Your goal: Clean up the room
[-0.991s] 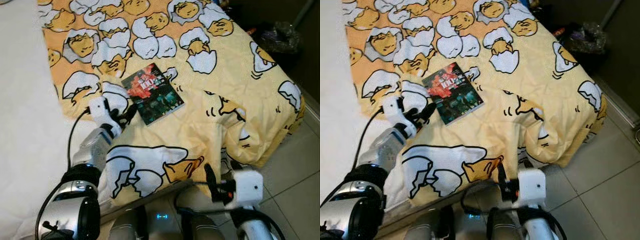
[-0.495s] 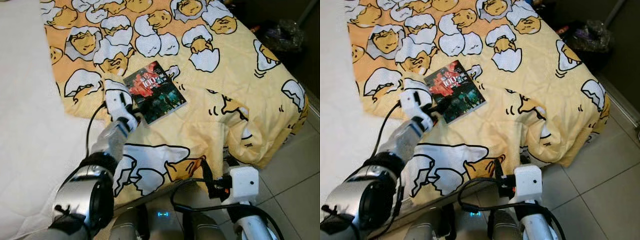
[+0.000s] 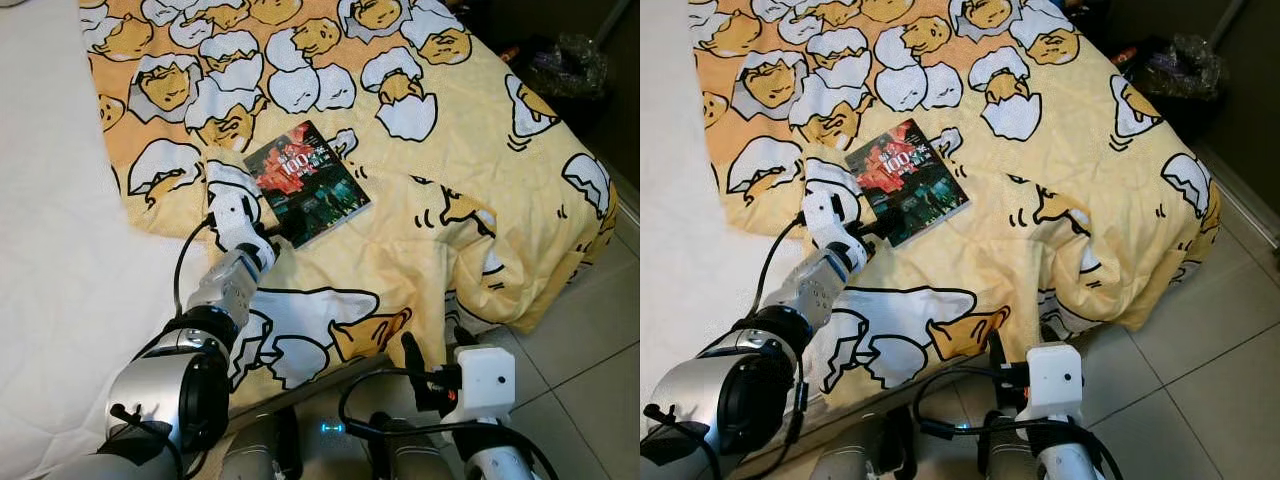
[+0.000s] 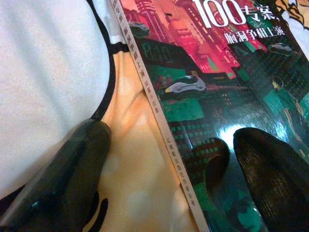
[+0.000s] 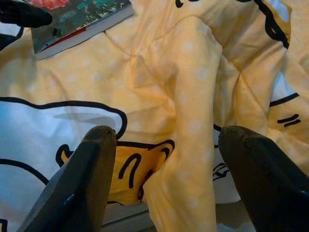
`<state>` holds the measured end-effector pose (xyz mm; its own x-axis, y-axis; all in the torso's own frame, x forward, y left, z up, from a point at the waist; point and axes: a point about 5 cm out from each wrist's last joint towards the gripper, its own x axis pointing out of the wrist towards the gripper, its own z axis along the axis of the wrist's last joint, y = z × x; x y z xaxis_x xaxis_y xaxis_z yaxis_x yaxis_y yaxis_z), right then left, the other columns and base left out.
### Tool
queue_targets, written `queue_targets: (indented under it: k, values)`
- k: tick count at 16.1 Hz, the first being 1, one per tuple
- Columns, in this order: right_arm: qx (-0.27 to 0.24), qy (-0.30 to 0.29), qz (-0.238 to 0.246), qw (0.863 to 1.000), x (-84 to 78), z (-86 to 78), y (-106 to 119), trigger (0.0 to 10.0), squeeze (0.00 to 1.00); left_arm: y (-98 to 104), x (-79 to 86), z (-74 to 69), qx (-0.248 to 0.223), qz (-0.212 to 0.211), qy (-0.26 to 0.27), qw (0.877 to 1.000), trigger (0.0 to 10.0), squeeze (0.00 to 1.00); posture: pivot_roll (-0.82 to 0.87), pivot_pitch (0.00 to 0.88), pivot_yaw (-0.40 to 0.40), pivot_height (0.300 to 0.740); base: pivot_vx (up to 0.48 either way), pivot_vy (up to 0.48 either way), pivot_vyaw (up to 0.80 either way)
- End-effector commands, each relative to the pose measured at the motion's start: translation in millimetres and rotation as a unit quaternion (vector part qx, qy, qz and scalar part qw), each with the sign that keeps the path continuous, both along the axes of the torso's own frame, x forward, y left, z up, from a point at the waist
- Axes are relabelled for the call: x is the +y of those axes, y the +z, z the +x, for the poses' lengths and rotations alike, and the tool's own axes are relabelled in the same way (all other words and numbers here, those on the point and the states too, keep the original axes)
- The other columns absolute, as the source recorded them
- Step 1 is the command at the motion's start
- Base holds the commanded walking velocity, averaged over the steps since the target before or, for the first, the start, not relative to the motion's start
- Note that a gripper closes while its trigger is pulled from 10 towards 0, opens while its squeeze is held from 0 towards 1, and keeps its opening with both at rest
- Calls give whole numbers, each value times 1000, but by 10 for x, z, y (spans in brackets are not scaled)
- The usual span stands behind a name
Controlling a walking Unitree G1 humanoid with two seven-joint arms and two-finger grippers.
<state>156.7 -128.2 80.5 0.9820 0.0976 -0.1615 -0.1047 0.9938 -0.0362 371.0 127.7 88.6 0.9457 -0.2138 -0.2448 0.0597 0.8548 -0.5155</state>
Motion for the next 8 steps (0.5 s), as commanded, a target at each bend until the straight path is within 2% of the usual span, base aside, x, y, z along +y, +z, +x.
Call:
queue_targets:
  k: [1, 4, 8]
  values:
    - [6, 0, 2, 1000, 27, -44, -12, 10000, 0, -82, -80, -40, 29, -25, 0, 999, 10000, 0, -183, 287, 84, 740, 0, 0, 0]
    - [11, -7, 3, 1000, 24, -85, -21, 10000, 0, -6, -282, -16, 17, -49, -35, 998, 10000, 0, -187, 292, 92, 740, 0, 0, 0]
    - [13, -11, 6, 1000, 48, -99, -30, 10000, 0, -11, -330, -26, 20, -67, -41, 997, 10000, 0, -182, 299, 103, 740, 0, 0, 0]
